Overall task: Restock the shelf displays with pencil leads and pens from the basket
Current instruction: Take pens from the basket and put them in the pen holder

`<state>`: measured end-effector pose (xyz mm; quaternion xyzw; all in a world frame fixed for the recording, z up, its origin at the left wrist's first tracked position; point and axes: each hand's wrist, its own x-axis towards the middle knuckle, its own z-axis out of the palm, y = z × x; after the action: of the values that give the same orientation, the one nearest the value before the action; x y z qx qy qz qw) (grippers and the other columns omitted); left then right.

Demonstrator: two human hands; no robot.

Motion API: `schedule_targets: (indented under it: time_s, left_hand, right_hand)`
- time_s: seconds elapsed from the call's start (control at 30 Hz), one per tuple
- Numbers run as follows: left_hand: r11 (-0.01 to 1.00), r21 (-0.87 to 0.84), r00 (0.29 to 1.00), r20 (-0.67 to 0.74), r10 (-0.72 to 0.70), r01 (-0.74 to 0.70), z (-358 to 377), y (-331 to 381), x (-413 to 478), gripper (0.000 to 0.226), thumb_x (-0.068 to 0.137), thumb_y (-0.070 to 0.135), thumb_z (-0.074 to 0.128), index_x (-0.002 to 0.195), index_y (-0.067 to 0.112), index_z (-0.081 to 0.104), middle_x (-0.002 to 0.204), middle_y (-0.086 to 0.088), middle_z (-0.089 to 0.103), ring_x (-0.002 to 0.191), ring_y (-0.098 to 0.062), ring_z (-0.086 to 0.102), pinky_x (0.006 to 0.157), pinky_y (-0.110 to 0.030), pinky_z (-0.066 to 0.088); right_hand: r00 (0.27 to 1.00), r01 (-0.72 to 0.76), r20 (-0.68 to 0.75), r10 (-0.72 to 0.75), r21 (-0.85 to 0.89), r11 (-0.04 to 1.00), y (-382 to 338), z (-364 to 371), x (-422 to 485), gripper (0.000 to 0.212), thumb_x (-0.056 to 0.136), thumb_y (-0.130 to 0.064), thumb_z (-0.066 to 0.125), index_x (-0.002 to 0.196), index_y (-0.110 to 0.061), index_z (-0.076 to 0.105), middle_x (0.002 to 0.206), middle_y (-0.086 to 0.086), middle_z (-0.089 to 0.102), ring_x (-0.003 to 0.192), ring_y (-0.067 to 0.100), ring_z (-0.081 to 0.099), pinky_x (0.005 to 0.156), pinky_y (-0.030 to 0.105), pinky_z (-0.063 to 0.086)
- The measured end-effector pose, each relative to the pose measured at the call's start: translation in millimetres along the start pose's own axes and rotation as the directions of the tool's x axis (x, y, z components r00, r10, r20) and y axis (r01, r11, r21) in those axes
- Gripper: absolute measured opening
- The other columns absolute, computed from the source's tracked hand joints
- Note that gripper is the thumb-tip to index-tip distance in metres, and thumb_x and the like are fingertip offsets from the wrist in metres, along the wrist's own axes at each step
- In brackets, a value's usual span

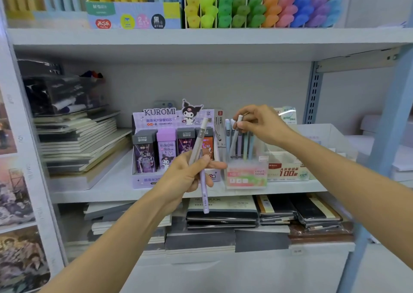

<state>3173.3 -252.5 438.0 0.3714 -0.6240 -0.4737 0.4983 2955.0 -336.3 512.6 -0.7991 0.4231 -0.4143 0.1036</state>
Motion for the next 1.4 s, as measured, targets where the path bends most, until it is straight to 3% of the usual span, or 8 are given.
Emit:
schedule_targets:
  time_s: [0.17,0.4,0.5,0.6,0.73,1.13,1.27,1.4]
  left_hand:
    - [0.999,-0.003,0.999,-0.032,0.033,-0.033,6,-2,1,0.038,0.087,0.041,0.056,0.105,0.007,0.056,0.103,-0.004,0.075,0.054,-0.008,0.063,0.038,-0.012,0.028]
    - [0.995,-0.098,0.989,-0.146,0.021,-0.036,10,0,-2,0.039,0.083,0.034,0.065,0.108,0.004,0.061,0.093,-0.004,0.076,0.056,-0.012,0.068,0.046,-0.011,0.045]
    - [0.991,-0.123,0.983,-0.181,0.021,-0.044,12,2,-5,0.033,0.080,0.033,0.069,0.097,0.005,0.064,0.085,-0.002,0.074,0.057,-0.014,0.068,0.044,-0.011,0.044]
    - [0.990,-0.129,0.981,-0.192,0.029,-0.055,16,5,-6,0.035,0.075,0.037,0.070,0.092,0.007,0.068,0.080,-0.001,0.073,0.057,-0.014,0.068,0.045,-0.013,0.045]
    - [0.984,-0.163,0.981,-0.191,0.038,-0.070,26,9,-5,0.035,0.074,0.036,0.069,0.092,0.007,0.071,0.078,-0.003,0.075,0.058,-0.014,0.069,0.050,-0.015,0.050]
    - [0.997,-0.070,0.976,-0.216,0.030,-0.046,35,21,-15,0.024,0.091,0.039,0.058,0.099,0.019,0.070,0.089,0.001,0.076,0.065,-0.010,0.067,0.043,-0.012,0.042]
    - [0.997,-0.073,0.961,-0.277,0.010,-0.031,30,22,-14,0.025,0.099,0.032,0.050,0.104,0.019,0.072,0.086,0.002,0.068,0.065,-0.007,0.055,0.037,-0.013,0.028]
    - [0.994,-0.096,0.982,-0.185,0.035,-0.054,26,21,-14,0.029,0.101,0.034,0.045,0.115,0.021,0.066,0.071,-0.002,0.063,0.049,-0.009,0.051,0.034,-0.016,0.026]
  right_hand:
    - [0.999,0.010,-0.051,-0.005,0.099,0.995,2,13,0,0.024,0.089,-0.010,0.067,0.109,-0.017,0.056,0.085,-0.002,0.072,0.078,0.004,0.069,0.070,0.012,0.052]
    - [0.992,0.004,-0.126,-0.024,-0.155,0.988,4,24,3,0.019,0.087,-0.016,0.070,0.106,-0.015,0.072,0.085,-0.010,0.054,0.072,0.001,0.049,0.070,0.016,0.037]
    - [0.983,0.042,-0.178,-0.055,-0.078,0.996,-5,20,-5,0.019,0.091,-0.025,0.066,0.108,-0.018,0.071,0.092,-0.006,0.059,0.077,0.004,0.052,0.075,0.023,0.041]
    - [0.999,0.012,0.045,-0.030,0.352,0.936,-21,13,-22,0.026,0.091,-0.036,0.062,0.109,-0.020,0.070,0.093,-0.003,0.071,0.072,0.003,0.060,0.065,0.022,0.048]
    - [0.948,-0.041,0.301,-0.106,0.445,0.895,-31,12,-41,0.023,0.093,-0.027,0.060,0.110,-0.015,0.070,0.085,-0.009,0.072,0.077,0.001,0.065,0.063,0.012,0.048]
    - [0.996,-0.045,0.088,-0.007,0.578,0.815,-44,-3,-45,0.011,0.092,-0.014,0.062,0.096,-0.006,0.067,0.084,0.008,0.074,0.072,0.014,0.069,0.060,0.019,0.054]
    - [0.992,0.014,-0.110,0.066,0.606,0.795,-40,-25,-33,0.012,0.095,-0.011,0.058,0.098,-0.001,0.063,0.085,0.010,0.072,0.070,0.014,0.068,0.061,0.019,0.054]
    - [0.952,0.041,-0.291,0.099,0.440,0.897,-24,-38,-19,0.014,0.096,-0.011,0.056,0.102,0.001,0.061,0.085,0.011,0.070,0.068,0.012,0.069,0.060,0.020,0.055]
